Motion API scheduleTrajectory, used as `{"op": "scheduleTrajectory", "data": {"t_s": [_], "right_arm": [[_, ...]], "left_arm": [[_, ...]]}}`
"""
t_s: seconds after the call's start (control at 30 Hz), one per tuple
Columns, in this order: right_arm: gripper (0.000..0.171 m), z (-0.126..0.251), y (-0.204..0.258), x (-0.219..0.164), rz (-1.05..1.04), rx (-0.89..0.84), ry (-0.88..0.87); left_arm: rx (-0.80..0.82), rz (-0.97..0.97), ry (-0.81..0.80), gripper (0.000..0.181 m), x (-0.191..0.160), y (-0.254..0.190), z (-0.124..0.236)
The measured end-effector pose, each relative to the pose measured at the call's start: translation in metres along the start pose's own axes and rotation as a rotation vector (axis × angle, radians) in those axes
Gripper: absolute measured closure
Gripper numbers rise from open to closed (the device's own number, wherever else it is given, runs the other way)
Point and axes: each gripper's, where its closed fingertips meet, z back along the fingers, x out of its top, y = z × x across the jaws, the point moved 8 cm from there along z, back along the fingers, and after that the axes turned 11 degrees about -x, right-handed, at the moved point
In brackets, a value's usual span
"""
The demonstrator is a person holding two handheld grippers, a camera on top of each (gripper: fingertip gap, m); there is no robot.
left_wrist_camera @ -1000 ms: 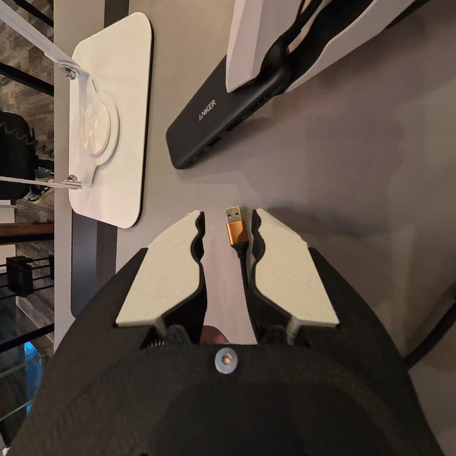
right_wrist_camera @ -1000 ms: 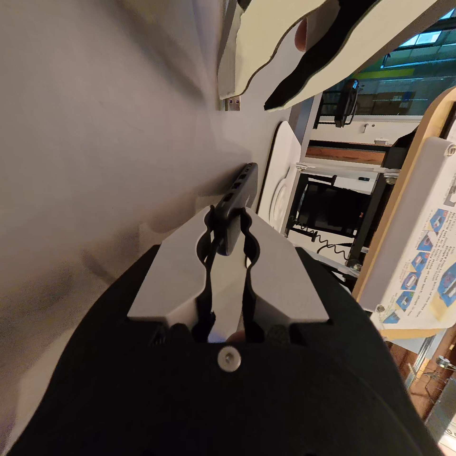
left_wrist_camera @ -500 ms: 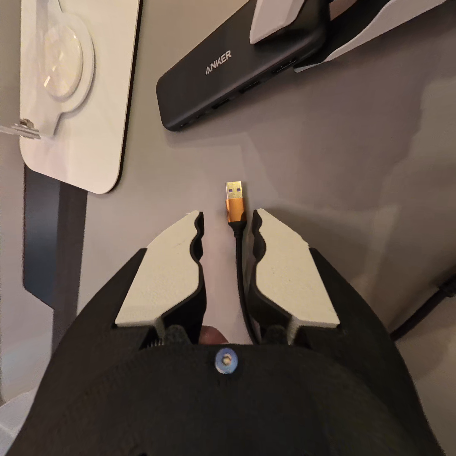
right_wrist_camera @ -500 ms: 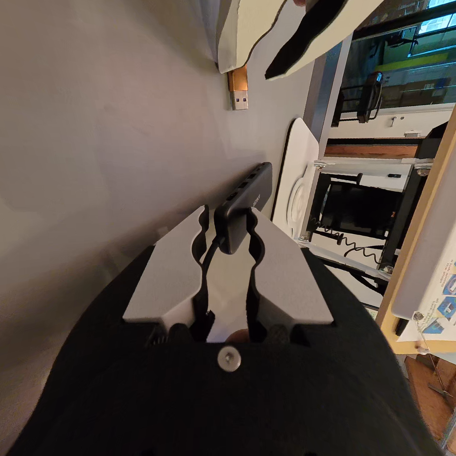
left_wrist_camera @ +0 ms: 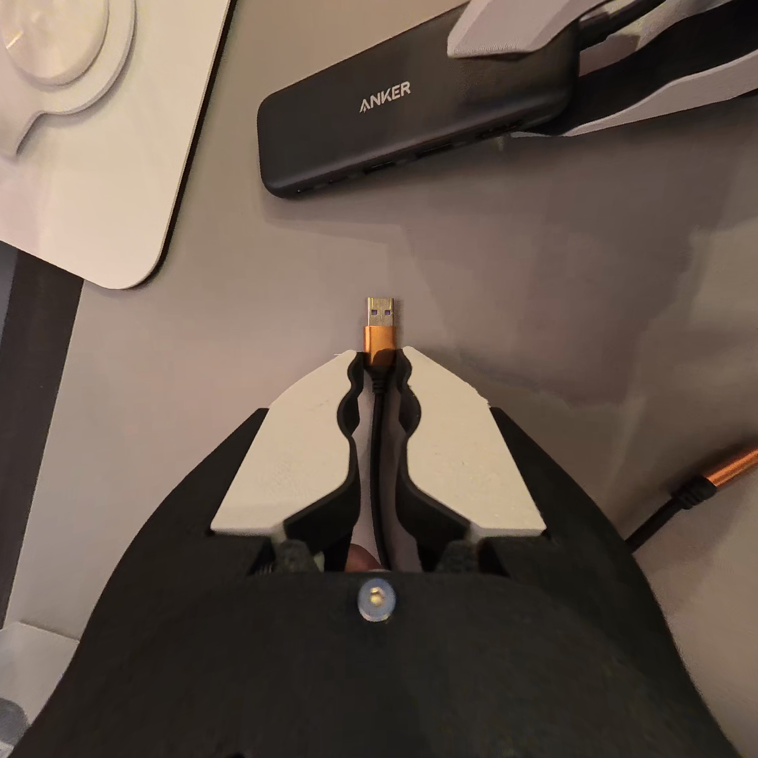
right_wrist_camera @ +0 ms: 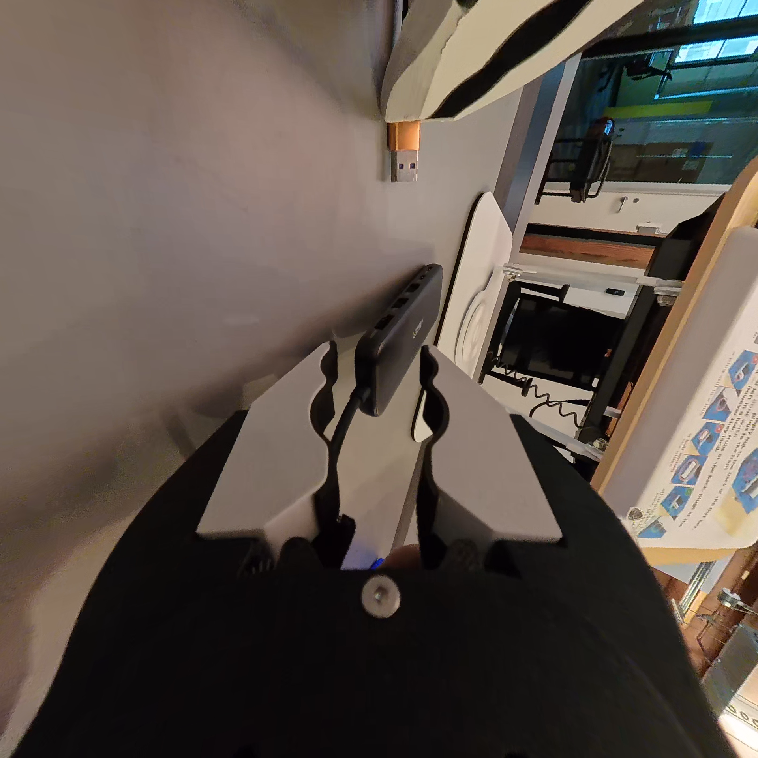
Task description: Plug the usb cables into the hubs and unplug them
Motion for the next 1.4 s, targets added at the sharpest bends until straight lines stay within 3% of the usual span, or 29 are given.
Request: {"op": "scheduleTrajectory", "data": {"t_s": [0.1,0.47,0.57,0.8,1.0,1.23,1.4], "right_arm": [[0.131,0.003,-0.001,0.001,0.005,0.015,0.003],[0.095,0.020,-0.011,0.004,-0.033,0.118,0.061],[0.098,0.026,-0.015,0.004,-0.071,0.149,0.029],[0.137,0.034,-0.058,-0.012,-0.571,0.197,-0.170],[0.144,0.029,-0.079,-0.037,-1.035,0.300,-0.317],[0.138,0.033,-0.093,-0.050,-1.324,0.429,-0.377],[0.139,0.033,-0.097,-0.051,-1.537,0.541,-0.491]], "left_arm": [[0.023,-0.021,0.007,0.167,0.002,-0.001,-0.001],[0.068,-0.080,-0.014,0.167,0.010,-0.004,0.000],[0.105,-0.119,-0.033,0.167,0.015,-0.006,0.002],[0.271,-0.296,-0.146,0.167,0.045,-0.022,0.018],[0.589,-0.520,-0.272,0.167,0.075,-0.042,0.033],[0.969,-0.726,-0.291,0.167,0.088,-0.054,0.035],[1.134,-0.821,-0.315,0.167,0.091,-0.063,0.036]]}}
